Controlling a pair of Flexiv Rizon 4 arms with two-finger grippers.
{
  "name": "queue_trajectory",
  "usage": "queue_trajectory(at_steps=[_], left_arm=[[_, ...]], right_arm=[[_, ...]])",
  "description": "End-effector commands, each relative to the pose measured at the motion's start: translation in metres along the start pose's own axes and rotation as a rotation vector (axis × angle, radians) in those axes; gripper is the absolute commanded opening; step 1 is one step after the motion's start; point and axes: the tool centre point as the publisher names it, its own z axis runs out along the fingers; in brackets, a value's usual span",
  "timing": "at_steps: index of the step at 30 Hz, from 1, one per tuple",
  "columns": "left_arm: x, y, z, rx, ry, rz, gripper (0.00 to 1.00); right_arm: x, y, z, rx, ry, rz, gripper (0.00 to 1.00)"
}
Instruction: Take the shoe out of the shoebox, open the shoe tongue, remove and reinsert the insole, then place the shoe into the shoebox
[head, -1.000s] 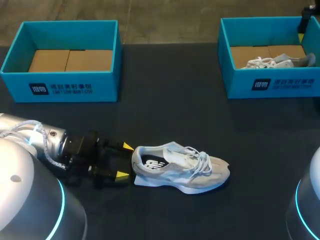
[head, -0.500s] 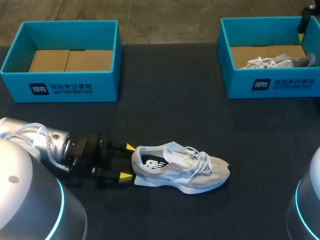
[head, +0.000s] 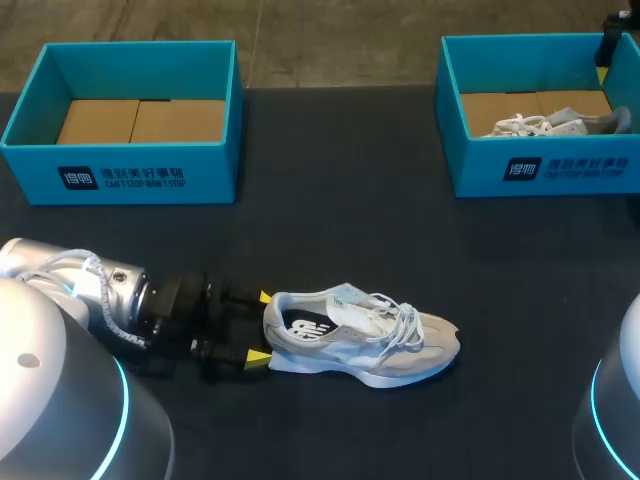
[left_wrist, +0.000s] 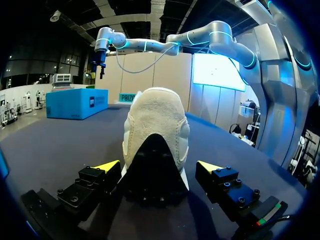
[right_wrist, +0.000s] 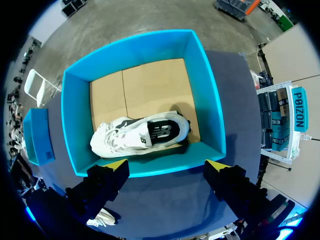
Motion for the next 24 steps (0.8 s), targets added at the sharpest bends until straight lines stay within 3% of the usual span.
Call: queue_trajectory(at_steps=[1,24], left_arm=[[0.0,0.001,0.008,0.001,-0.002,-0.003,1.0],[-0.005,0.003,0.038,0.011,0.004,0.004,1.0]], right_arm=[[0.0,0.0,0.0,0.0,-0.001,0.001,1.0],[0.0,0.0,0.0,0.0,-0.001,0.001,1.0]])
